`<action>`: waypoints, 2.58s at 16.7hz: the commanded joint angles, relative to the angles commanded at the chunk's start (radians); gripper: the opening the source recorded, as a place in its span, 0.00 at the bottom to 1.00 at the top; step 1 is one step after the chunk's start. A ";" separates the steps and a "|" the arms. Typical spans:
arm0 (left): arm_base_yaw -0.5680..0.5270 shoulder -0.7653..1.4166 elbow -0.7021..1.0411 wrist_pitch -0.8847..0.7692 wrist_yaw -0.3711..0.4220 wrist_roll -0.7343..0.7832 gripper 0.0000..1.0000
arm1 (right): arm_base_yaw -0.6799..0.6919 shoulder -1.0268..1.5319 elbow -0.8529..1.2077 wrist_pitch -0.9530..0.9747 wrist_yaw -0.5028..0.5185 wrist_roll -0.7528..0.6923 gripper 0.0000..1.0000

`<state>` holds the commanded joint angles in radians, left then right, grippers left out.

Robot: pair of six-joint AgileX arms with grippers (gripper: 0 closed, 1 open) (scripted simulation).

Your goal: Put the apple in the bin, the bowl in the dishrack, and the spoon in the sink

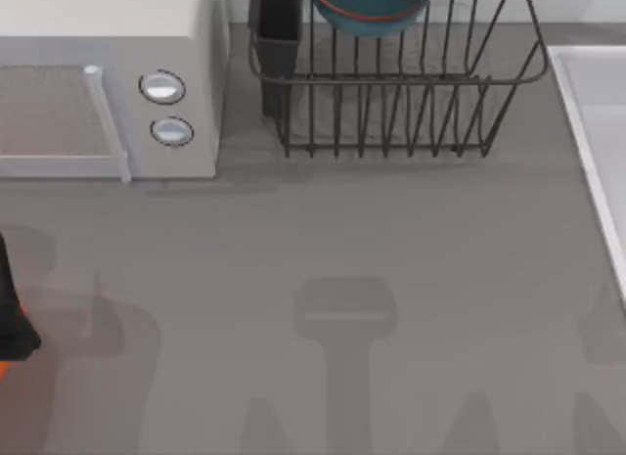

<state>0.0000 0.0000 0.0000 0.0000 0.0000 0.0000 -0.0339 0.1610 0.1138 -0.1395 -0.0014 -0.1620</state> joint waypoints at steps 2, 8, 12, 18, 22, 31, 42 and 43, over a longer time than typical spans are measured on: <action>0.000 0.000 0.000 0.000 0.000 0.000 1.00 | -0.029 0.125 0.079 -0.106 0.000 -0.138 1.00; 0.000 0.000 0.000 0.000 0.000 0.000 1.00 | -0.130 0.599 0.350 -0.495 0.005 -0.719 1.00; 0.000 0.000 0.000 0.000 0.000 0.000 1.00 | -0.190 0.873 0.516 -0.730 0.008 -1.049 1.00; 0.000 0.000 0.000 0.000 0.000 0.000 1.00 | -0.245 1.114 0.678 -0.931 -0.002 -1.331 1.00; 0.000 0.000 0.000 0.000 0.000 0.000 1.00 | -0.249 1.129 0.690 -0.945 -0.004 -1.350 1.00; 0.000 0.000 0.000 0.000 0.000 0.000 1.00 | -0.244 1.235 0.561 -0.703 -0.004 -1.342 1.00; 0.000 0.000 0.000 0.000 0.000 0.000 1.00 | -0.242 1.359 0.420 -0.445 -0.004 -1.339 0.92; 0.000 0.000 0.000 0.000 0.000 0.000 1.00 | -0.242 1.359 0.420 -0.445 -0.004 -1.339 0.85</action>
<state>0.0000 0.0000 0.0000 0.0000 0.0000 0.0000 -0.2755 1.5197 0.5342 -0.5849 -0.0055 -1.5009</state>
